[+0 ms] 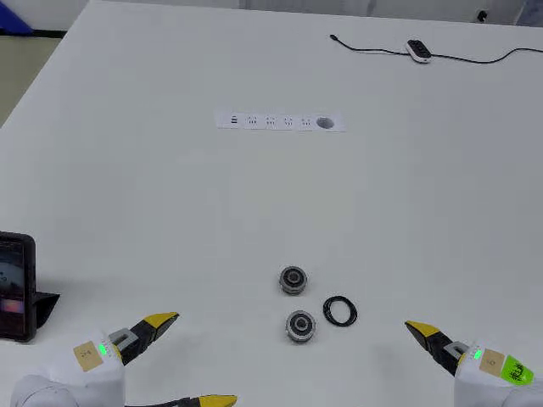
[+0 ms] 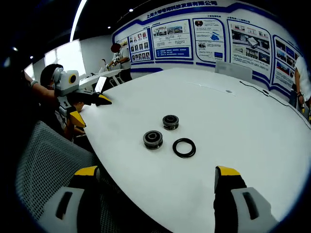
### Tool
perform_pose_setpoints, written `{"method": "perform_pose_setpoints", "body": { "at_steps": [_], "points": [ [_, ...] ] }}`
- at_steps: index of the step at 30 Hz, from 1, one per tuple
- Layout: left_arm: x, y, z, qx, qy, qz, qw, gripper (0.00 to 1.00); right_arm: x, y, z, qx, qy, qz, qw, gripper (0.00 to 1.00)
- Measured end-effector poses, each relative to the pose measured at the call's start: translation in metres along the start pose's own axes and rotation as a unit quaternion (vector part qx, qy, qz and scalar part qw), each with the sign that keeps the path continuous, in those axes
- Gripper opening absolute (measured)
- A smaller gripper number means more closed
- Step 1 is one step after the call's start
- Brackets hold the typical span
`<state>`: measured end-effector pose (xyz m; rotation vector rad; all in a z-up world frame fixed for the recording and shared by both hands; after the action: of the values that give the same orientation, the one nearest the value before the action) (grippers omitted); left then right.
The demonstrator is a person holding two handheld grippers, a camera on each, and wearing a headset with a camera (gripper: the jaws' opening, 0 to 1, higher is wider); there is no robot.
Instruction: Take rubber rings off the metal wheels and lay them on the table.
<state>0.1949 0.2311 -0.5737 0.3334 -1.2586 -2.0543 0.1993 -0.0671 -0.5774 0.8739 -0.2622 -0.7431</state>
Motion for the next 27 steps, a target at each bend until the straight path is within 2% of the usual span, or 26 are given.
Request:
{"method": "perform_pose_setpoints", "body": {
  "at_steps": [6, 15, 27],
  "points": [
    [0.004, -0.003, 0.006, 0.003, 0.015, -0.016, 0.9998, 0.87, -0.004, -0.005, 0.005, 0.005, -0.007, -0.003, 1.0, 0.99],
    [0.004, -0.002, 0.013, 0.011, 0.03, -0.014, 0.9994, 0.9, 0.0, -0.002, 0.007, 0.015, -0.009, 0.003, 0.9998, 0.99],
    [0.006, -0.006, 0.013, -0.002, 0.032, -0.015, 0.9994, 0.89, 0.003, -0.006, 0.007, 0.008, -0.012, -0.005, 0.9999, 0.99]
  ]
}}
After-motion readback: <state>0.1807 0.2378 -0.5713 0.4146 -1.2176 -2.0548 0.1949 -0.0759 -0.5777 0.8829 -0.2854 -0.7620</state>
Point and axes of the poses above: the centre of the closed fingertips' face, and the gripper's own axes: z roughly backward along the fingers, x roughly to its right, y roughly out of its top, the point moved 8 cm from there along z, roughly backward along the fingers, and after that the axes turned 3 degrees about -x, right-handed, at the moved point
